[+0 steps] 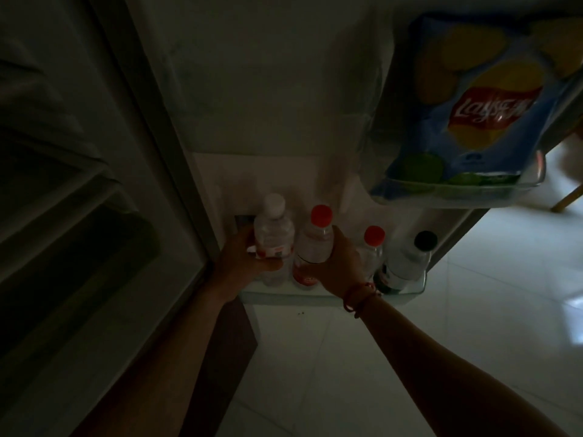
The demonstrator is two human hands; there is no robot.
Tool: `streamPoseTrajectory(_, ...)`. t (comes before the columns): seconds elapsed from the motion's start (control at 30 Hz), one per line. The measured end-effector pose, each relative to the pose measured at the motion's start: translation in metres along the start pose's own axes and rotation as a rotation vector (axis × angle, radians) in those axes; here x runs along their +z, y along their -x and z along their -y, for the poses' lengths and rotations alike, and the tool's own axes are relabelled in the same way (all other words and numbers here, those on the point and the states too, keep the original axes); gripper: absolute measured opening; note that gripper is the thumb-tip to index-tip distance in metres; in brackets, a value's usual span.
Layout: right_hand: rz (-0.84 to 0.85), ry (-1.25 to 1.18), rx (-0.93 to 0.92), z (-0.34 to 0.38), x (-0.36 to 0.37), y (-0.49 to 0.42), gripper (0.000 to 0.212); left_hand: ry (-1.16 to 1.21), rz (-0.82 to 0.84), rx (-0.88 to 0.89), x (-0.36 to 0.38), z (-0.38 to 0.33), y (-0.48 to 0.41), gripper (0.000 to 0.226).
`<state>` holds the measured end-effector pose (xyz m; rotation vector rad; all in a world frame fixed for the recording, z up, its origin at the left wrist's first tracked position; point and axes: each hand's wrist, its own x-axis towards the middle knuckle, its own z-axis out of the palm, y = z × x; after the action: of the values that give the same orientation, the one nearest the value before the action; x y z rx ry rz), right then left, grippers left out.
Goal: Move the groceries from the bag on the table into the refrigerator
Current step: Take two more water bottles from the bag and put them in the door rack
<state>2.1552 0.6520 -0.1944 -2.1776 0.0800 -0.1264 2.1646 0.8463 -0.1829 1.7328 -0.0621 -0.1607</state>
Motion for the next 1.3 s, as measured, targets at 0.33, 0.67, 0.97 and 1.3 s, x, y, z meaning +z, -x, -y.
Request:
streamPoseTrajectory(0.33, 0.006, 0.032, 0.075, -0.014, 0.013, -0.003, 0.065, -0.012, 0.005, -0.045, -0.002, 0.024, -0.011, 0.072)
streamPoseTrajectory(0.67, -0.022, -0.002, 0.075, -0.021, 0.032, 0.002, 0.058, -0.041, 0.057, -0.113, -0.009, 0.038, -0.011, 0.065)
streamPoseTrajectory(0.97, -0.028, 0.007, 0.048, -0.021, 0.033, 0.0, 0.052, -0.022, 0.047, -0.115, -0.01, 0.044, -0.012, 0.063)
streamPoseTrajectory(1.3, -0.033, 0.041, 0.086, -0.026, 0.038, 0.0, 0.052, -0.094, 0.018, -0.099, -0.014, 0.053, -0.012, 0.072)
